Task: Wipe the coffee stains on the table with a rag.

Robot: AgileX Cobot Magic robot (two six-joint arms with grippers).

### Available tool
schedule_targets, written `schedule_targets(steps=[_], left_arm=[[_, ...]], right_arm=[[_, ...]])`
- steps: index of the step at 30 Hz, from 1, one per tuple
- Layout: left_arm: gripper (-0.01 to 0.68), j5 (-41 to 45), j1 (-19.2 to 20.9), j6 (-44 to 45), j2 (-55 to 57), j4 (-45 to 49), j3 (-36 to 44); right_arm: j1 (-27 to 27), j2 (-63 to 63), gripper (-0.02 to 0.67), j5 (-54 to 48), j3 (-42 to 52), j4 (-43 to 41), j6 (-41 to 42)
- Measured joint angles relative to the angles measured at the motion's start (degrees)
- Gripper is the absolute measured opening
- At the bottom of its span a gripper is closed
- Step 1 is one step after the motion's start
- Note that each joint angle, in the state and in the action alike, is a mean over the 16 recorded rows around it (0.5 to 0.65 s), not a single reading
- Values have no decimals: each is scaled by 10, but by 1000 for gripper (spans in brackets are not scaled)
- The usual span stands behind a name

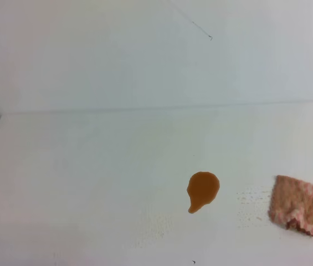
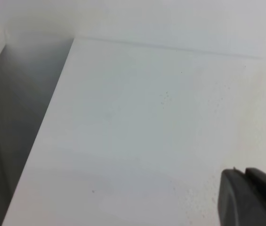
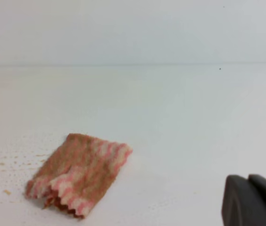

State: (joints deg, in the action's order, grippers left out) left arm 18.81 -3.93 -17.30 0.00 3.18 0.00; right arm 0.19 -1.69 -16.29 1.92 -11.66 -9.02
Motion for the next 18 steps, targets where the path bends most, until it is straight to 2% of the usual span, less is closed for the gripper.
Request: schedule_targets(steps=[18], left_arm=[[-1,0,0,0,0,0,0]], right_arm=[[0,0,-4,0,0,0,0]])
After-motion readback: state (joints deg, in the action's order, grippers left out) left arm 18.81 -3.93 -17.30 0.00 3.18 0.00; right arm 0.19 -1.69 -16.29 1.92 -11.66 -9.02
